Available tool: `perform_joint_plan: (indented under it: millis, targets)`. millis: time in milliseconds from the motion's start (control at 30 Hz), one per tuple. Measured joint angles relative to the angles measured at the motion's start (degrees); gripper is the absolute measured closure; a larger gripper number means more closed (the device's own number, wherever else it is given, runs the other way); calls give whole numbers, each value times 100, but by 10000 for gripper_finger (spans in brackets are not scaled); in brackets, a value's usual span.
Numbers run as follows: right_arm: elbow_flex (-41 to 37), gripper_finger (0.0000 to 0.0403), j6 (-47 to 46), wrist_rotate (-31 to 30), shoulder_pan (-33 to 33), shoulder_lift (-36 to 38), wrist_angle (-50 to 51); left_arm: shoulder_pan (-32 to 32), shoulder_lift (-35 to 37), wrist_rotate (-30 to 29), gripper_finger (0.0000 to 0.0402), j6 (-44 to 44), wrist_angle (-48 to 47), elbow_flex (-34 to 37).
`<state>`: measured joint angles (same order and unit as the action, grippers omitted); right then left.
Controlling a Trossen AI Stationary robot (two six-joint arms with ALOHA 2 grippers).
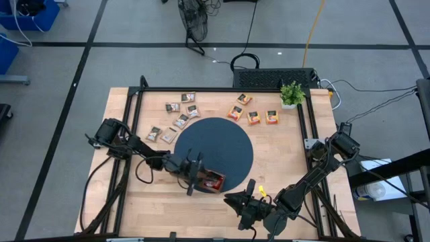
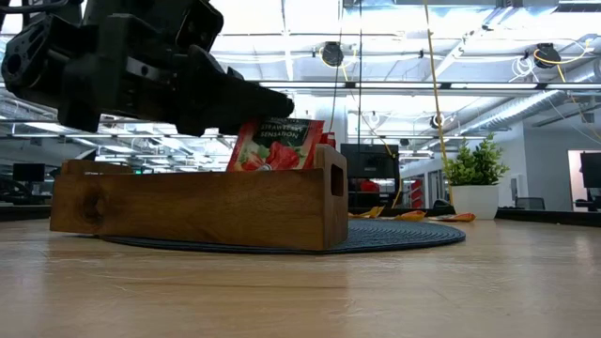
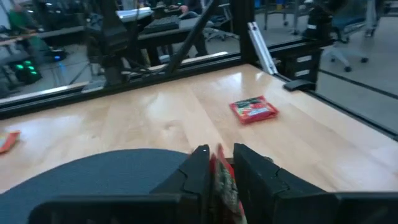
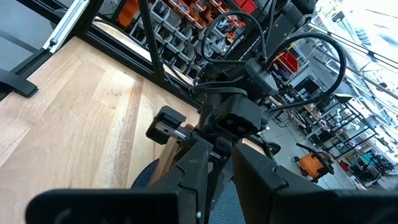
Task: Pick & Place Tea
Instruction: Put the red tea bag into the right section of the wooden organizer
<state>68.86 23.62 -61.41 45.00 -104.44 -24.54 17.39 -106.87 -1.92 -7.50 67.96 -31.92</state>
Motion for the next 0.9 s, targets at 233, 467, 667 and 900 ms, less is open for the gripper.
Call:
perform_joint_plan:
  millis: [233, 467, 667, 900]
  targets:
    - [0, 342, 0, 0, 2, -2, 58, 25, 41, -144, 283, 94, 720, 3]
    - [-2, 342, 0, -1, 1, -2, 101, 454, 1109, -1417, 269, 55, -1826, -451]
    - [-2, 342, 0, -2, -1, -2, 125, 1244, 1576, -2116, 333, 109, -6687, -2158]
    - [-2, 342, -22, -1, -1, -2, 111, 1593, 1099, -2183, 397, -451, -7766, -2916]
